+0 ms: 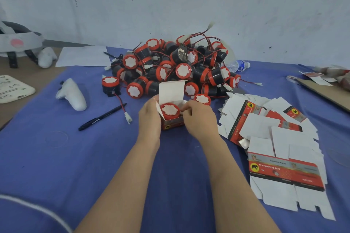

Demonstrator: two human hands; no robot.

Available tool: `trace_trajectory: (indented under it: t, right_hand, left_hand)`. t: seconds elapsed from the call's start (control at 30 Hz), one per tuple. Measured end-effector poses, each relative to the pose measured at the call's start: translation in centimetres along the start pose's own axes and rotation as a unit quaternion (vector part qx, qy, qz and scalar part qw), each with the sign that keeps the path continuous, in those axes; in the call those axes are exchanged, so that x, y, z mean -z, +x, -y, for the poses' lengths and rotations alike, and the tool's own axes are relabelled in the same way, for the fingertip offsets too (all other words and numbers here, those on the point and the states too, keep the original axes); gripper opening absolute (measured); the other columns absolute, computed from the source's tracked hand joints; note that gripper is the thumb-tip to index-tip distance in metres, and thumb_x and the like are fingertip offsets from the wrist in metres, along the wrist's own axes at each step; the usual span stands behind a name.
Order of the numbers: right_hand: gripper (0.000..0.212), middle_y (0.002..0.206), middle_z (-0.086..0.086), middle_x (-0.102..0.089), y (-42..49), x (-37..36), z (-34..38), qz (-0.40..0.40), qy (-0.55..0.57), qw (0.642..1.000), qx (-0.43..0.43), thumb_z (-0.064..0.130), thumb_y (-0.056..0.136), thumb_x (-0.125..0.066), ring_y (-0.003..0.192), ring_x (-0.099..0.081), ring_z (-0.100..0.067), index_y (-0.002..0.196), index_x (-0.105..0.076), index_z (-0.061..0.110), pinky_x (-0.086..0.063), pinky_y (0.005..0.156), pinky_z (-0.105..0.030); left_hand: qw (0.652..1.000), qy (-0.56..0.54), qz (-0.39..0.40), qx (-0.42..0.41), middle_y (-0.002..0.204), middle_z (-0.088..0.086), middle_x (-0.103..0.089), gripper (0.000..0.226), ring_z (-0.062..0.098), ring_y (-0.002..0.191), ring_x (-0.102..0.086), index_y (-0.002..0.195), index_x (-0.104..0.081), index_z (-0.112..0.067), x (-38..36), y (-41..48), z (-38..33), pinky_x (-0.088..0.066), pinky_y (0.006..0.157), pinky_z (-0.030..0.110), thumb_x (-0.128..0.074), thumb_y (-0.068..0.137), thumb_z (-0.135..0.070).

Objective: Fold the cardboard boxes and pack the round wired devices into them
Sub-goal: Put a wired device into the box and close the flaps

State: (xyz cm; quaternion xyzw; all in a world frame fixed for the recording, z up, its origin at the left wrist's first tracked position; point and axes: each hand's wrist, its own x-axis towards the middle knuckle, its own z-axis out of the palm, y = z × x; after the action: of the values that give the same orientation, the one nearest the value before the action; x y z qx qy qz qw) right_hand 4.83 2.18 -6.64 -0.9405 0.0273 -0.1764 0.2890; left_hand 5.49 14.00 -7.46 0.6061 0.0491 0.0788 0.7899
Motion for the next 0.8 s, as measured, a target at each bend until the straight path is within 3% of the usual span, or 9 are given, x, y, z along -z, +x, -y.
trace_trajectory:
  t: [0.1,0.2,0.33,0.4,0.47,0.53,0.6,0.7,0.8]
  right_hand:
    - [0.026,0.097,0.004,-0.067,0.0,0.0,0.0,0.010,0.005,1.000,0.010,0.012,0.093,-0.044,0.078,-0.051,-0.010,0.103,-0.067,0.019,-0.040,0.065,-0.023]
    - [0.024,0.099,0.007,-0.062,-0.2,-0.2,0.2,0.008,0.126,0.992,-0.004,0.007,0.092,-0.047,0.086,-0.058,-0.012,0.106,-0.061,0.020,-0.049,0.072,-0.023]
    - [0.038,0.128,-0.001,-0.047,0.1,0.2,-0.2,-0.116,0.209,0.968,-0.072,0.005,0.092,-0.050,0.106,-0.050,-0.010,0.128,-0.049,0.015,-0.036,0.081,-0.008]
    - [0.044,0.127,0.001,-0.052,0.2,0.4,-0.4,-0.107,0.233,0.961,-0.105,0.014,0.096,-0.048,0.105,-0.051,-0.003,0.139,-0.041,0.015,-0.034,0.080,-0.009]
    - [0.041,0.099,0.016,-0.060,0.1,0.2,0.0,-0.095,0.296,0.945,-0.107,0.022,0.099,-0.044,0.088,-0.055,0.012,0.140,-0.042,0.017,-0.038,0.067,-0.004]
    - [0.028,0.086,0.017,-0.063,0.2,-0.1,0.2,-0.098,0.338,0.933,-0.080,0.023,0.100,-0.043,0.086,-0.061,0.007,0.125,-0.053,0.021,-0.043,0.069,-0.008]
    - [0.017,0.082,0.012,-0.069,0.2,-0.6,0.2,-0.074,0.312,0.946,-0.047,0.019,0.099,-0.044,0.086,-0.065,-0.006,0.102,-0.060,0.025,-0.047,0.070,-0.011]
    - [0.014,0.096,0.007,-0.066,0.0,-1.3,-0.1,-0.017,0.251,0.967,-0.037,0.015,0.096,-0.051,0.089,-0.060,-0.007,0.104,-0.061,0.021,-0.039,0.061,0.001]
    - [0.029,0.121,-0.003,-0.053,0.2,-1.7,-0.4,0.002,0.217,0.975,-0.043,0.015,0.094,-0.056,0.099,-0.053,-0.013,0.123,-0.051,0.016,-0.039,0.069,-0.005]
  left_hand:
    - [0.997,0.063,0.021,-0.032,0.107,-0.010,-0.063,0.013,0.001,0.093,-0.060,0.109,-0.053,-0.034,-0.3,-0.1,0.5,-0.047,0.072,0.017,-0.044,0.101,-0.031]
    - [0.987,0.149,0.013,-0.057,0.118,-0.004,-0.052,0.041,0.014,0.103,-0.054,0.133,-0.036,-0.023,-0.2,-0.1,1.2,-0.046,0.081,0.026,-0.055,0.096,-0.021]
    - [0.979,0.193,-0.002,-0.066,0.122,-0.002,-0.050,0.043,0.016,0.108,-0.049,0.132,-0.037,-0.019,-0.1,0.3,1.4,-0.044,0.087,0.030,-0.055,0.094,-0.011]
    - [0.980,0.189,-0.003,-0.065,0.121,-0.003,-0.051,0.040,0.015,0.108,-0.050,0.130,-0.038,-0.019,-0.1,0.4,1.5,-0.043,0.082,0.026,-0.055,0.094,-0.011]
    - [0.981,0.181,0.000,-0.072,0.116,-0.006,-0.051,0.034,0.013,0.106,-0.050,0.122,-0.040,-0.021,-0.1,0.4,1.6,-0.041,0.078,0.022,-0.056,0.094,-0.010]
    - [0.982,0.173,0.000,-0.079,0.113,-0.006,-0.051,0.031,0.013,0.105,-0.051,0.115,-0.038,-0.024,0.0,0.4,1.7,-0.042,0.077,0.020,-0.056,0.094,-0.010]
    - [0.980,0.180,-0.008,-0.088,0.117,-0.002,-0.051,0.030,0.015,0.106,-0.052,0.115,-0.040,-0.021,0.0,0.5,1.6,-0.042,0.076,0.019,-0.057,0.093,-0.009]
    - [0.970,0.212,-0.026,-0.116,0.120,0.002,-0.044,0.032,0.016,0.099,-0.051,0.119,-0.043,-0.014,-0.1,0.4,1.5,-0.043,0.068,0.015,-0.057,0.092,-0.006]
    - [0.968,0.207,-0.024,-0.140,0.114,0.001,-0.047,0.025,0.011,0.076,-0.048,0.097,-0.046,-0.025,0.3,0.3,1.2,-0.038,0.055,0.014,-0.047,0.094,0.000]
